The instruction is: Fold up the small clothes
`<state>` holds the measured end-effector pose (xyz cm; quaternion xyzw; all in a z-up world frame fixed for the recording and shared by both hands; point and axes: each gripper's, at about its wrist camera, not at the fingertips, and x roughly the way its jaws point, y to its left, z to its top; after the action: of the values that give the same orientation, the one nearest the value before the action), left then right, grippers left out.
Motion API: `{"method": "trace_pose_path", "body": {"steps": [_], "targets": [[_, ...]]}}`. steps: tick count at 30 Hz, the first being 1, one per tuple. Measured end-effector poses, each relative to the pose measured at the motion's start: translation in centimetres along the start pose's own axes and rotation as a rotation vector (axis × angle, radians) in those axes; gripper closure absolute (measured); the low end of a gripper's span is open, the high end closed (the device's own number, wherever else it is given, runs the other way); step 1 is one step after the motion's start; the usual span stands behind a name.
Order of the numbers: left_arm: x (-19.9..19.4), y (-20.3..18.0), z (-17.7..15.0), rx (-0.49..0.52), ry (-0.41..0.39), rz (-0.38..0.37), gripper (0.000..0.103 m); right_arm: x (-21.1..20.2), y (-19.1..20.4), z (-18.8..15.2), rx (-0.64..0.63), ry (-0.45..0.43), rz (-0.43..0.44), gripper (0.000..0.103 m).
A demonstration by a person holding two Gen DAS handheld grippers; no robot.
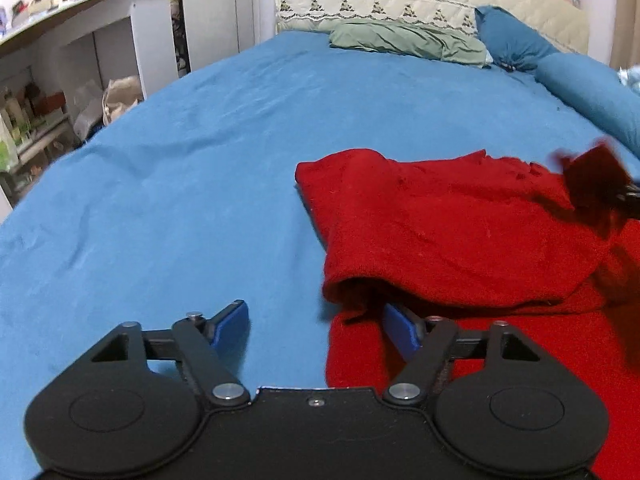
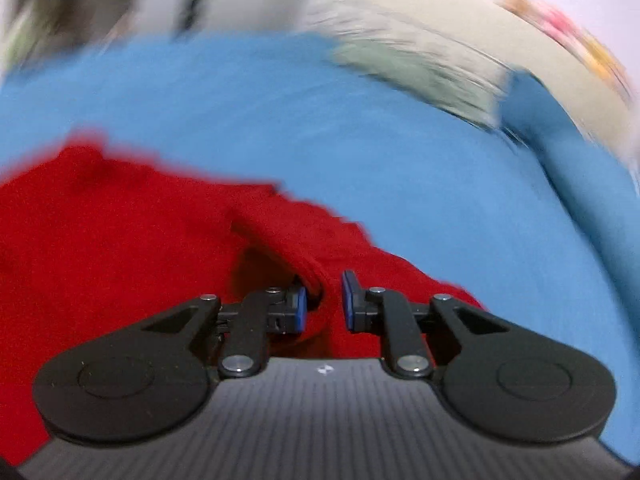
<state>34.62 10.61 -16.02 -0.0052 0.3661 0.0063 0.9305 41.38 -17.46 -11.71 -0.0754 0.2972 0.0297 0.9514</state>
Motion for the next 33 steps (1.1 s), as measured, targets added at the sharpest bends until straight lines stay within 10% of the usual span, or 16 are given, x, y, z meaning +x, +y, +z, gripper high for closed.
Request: {"method": "trace_pose_path", "body": {"steps": [3, 13, 22, 29, 33], "targets": [[-0.1, 0.3, 0.1, -0.023, -0.001, -0.009, 0.028, -0.3, -3.2, -2.9, 0.236, 0.041, 0.017, 0.069], [-0.2, 0.4, 0.2, -0.03, -0.034, 0.0, 0.028, 0.2, -6.2, -5.4, 0.366, 0.053, 0.084, 0.044], [0.7, -0.5, 0.3, 0.001, -0.062, -0.039, 0.048, 0.9, -8.2, -3.9, 0.411, 0.094, 0.096, 0.082], [1.5, -0.7, -0.1, 0.002, -0.034, -0.059, 0.069, -3.5, -12.9, 0.2, 0.379, -0.115, 0.046, 0.083], [1.4, -1.4, -0.2, 0.034, -0.018, -0.044, 0.078, -1.6, -13.7, -2.3, 0.352, -0.011, 0.032, 0.083]]}}
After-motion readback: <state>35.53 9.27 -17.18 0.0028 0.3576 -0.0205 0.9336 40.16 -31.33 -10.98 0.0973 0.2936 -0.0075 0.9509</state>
